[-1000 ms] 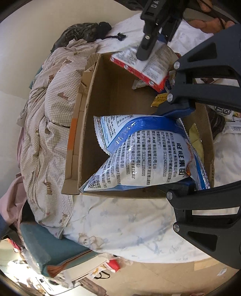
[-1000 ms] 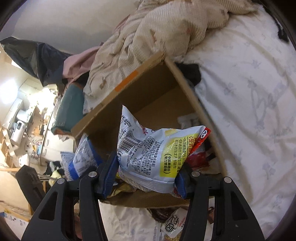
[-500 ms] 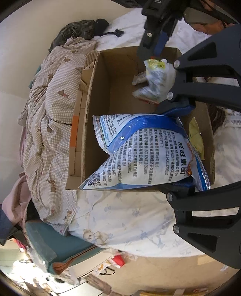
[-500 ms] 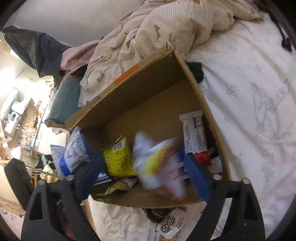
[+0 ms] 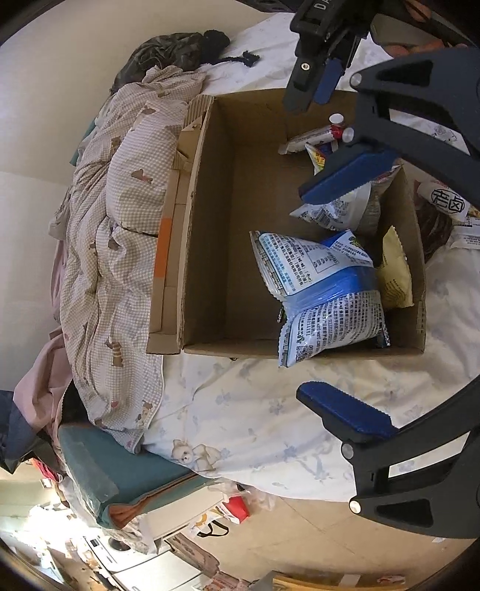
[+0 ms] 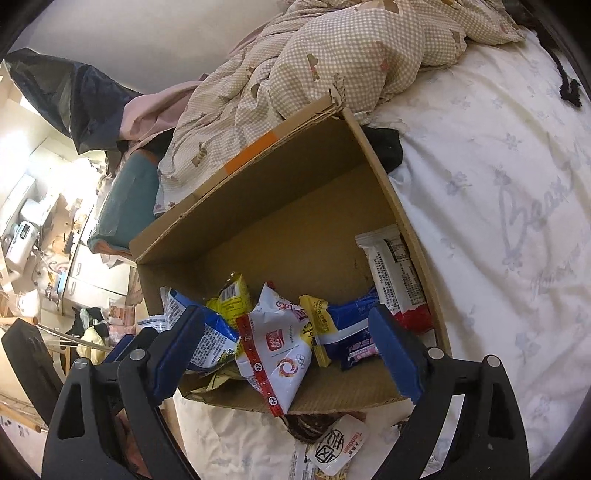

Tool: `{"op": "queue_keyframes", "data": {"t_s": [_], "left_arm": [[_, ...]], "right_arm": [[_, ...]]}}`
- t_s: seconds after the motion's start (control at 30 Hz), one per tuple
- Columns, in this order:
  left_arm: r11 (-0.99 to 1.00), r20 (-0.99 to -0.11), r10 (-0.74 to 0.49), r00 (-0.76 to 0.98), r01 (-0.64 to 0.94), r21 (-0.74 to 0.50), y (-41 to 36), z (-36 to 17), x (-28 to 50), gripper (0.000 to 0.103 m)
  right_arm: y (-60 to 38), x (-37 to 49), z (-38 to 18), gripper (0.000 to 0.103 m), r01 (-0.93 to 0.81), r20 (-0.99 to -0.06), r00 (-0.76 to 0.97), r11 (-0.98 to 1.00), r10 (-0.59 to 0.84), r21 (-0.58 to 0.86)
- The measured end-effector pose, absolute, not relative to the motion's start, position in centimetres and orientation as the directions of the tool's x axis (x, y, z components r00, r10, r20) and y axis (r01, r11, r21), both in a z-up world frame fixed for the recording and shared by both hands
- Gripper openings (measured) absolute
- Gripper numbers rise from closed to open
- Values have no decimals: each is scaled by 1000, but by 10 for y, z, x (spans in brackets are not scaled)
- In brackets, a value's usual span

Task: Organize snacks
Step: 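Withdraw both tools from the box back toward the remaining snacks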

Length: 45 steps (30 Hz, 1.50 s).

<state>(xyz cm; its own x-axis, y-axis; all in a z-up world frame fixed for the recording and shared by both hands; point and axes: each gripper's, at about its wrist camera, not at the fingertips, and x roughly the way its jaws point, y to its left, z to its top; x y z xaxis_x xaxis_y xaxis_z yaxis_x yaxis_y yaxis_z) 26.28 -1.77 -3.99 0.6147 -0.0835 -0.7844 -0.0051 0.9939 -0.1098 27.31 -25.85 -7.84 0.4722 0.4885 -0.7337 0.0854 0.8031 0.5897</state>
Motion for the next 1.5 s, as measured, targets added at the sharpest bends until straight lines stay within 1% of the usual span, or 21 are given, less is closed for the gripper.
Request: {"op": "queue_keyframes", "data": {"t_s": [0.3, 0.47, 0.63, 0.77, 1.07, 1.2, 1.3, 1.5], "left_arm": [[994, -770, -83, 633, -6, -113, -11, -30, 246, 95], [991, -763, -88, 640, -21, -131, -3, -21, 233, 95], [992, -763, -80, 641, -21, -122, -2, -16, 218, 95], [987, -771, -107, 628, -24, -157, -1, -16, 203, 95], [988, -786, -87, 612, -49, -148, 3, -18, 177, 95], [987, -798, -85, 597, -61, -151, 6, -21, 169, 95], [986, -805, -87, 587, -65, -154, 7, -25, 161, 95], [987, -824, -84, 560, -68, -147, 6, -32, 150, 95]], "right_arm": [[-261, 265, -74, 92, 89, -726, 479, 796, 493, 599], [-265, 253, -67, 92, 93, -726, 499, 804, 473, 588], [-270, 235, -56, 92, 94, -725, 518, 812, 454, 576], [-273, 223, -53, 92, 105, -724, 528, 812, 444, 575], [-278, 194, -52, 92, 124, -744, 523, 826, 416, 550], [-278, 180, -53, 92, 127, -765, 523, 853, 376, 506], [-279, 175, -54, 92, 128, -773, 515, 858, 371, 497], [-289, 160, -63, 92, 172, -801, 491, 864, 342, 474]]}}
